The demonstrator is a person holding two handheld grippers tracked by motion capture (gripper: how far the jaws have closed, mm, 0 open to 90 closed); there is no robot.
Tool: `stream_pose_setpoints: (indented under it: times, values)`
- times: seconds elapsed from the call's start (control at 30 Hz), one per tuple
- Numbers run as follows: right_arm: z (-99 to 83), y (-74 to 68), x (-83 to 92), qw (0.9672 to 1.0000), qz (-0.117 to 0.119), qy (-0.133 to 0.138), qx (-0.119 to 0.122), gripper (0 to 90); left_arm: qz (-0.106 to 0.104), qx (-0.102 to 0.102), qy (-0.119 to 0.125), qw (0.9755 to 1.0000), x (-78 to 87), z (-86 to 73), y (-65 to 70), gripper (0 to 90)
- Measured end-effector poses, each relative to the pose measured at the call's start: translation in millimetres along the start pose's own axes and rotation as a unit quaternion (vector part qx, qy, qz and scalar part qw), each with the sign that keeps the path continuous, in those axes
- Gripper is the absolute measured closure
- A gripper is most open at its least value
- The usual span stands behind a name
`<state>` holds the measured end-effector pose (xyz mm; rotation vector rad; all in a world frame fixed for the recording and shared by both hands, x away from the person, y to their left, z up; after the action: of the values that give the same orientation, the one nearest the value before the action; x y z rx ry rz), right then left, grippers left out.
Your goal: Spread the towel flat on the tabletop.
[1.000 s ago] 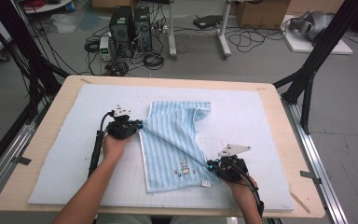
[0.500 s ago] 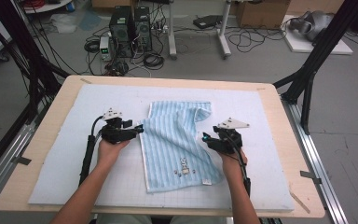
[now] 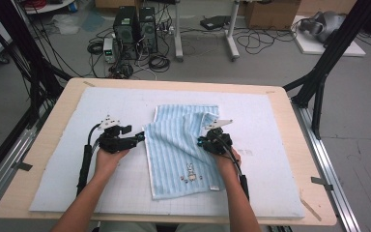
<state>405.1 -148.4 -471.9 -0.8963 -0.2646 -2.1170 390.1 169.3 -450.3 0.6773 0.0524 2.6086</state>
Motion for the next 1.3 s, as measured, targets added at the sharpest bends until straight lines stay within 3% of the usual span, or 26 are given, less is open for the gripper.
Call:
stream_pose_setpoints:
  times: [0.07, 0.13, 0.17, 0.3, 0.4, 0.43, 0.53, 0.6, 0.67, 0.8, 1.0, 1.2, 1.3]
  values:
    - [-0.1, 3.4, 3.2, 0.9994, -0.034, -0.006, 0.006, 85.9, -0.003, -0.003, -0.004, 1.0000, 1.3, -0.5, 2.3, 32.5]
    - [-2.1, 13.0, 8.1, 0.9979, -0.063, 0.005, -0.016, 85.9, -0.006, -0.011, -0.004, 0.9999, 2.6, -0.3, 6.9, 33.1]
    - [-4.4, 21.6, 10.6, 0.9957, -0.087, 0.010, -0.028, 85.9, -0.007, -0.012, -0.004, 0.9999, 3.1, -0.2, 8.7, 33.2]
    - [-6.1, 37.6, 17.2, 0.9896, -0.131, 0.039, -0.046, 85.7, -0.015, -0.020, -0.006, 0.9997, 3.7, -0.9, 15.6, 33.8]
    - [-8.7, 46.2, 22.1, 0.9830, -0.173, 0.040, -0.048, 85.1, -0.021, -0.025, -0.013, 0.9994, 2.1, -3.3, 20.4, 33.8]
    - [-9.5, 47.8, 23.5, 0.9815, -0.177, 0.045, -0.058, 83.7, -0.023, -0.027, -0.015, 0.9993, 1.3, -4.3, 22.5, 33.8]
    - [-8.9, 47.6, 28.1, 0.9819, -0.168, 0.059, -0.066, 73.8, -0.032, -0.038, -0.023, 0.9985, -0.8, -8.0, 30.5, 33.9]
    - [-6.4, 45.2, 36.4, 0.9816, -0.151, 0.087, -0.077, 66.3, -0.035, -0.047, -0.030, 0.9978, -1.3, -10.4, 34.9, 33.9]
    - [-6.1, 41.0, 45.4, 0.9819, -0.141, 0.103, -0.073, 62.2, -0.039, -0.052, -0.037, 0.9972, -1.2, -12.4, 37.4, 33.9]
    - [-13.4, 31.0, 62.4, 0.9845, -0.129, 0.106, -0.054, 57.6, -0.053, -0.057, -0.047, 0.9959, -1.5, -15.1, 42.7, 33.9]
    - [-35.0, 19.3, 91.4, 0.9825, -0.134, 0.121, -0.047, 50.8, -0.059, -0.052, -0.042, 0.9960, 0.3, -14.8, 47.9, 34.6]
    - [-66.1, 8.3, 108.4, 0.9842, -0.123, 0.111, -0.063, 55.1, -0.059, -0.048, -0.027, 0.9967, 9.6, -14.3, 52.9, 34.5]
    - [-82.8, 1.0, 115.2, 0.9845, -0.113, 0.113, -0.072, 46.7, -0.056, -0.045, -0.025, 0.9971, 15.5, -22.0, 54.8, 34.7]
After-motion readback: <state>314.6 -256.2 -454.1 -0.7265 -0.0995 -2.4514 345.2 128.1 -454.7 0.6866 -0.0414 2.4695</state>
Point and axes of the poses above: each handheld gripper's, and its own axes: x roughly backward along the jaws, z roughly out of its top, y roughly to its right, the point moved 4 cm from there along -x, roughly forward along the jaws, and after that the axes turned 10 degrees about z, right-handed, at the moved point
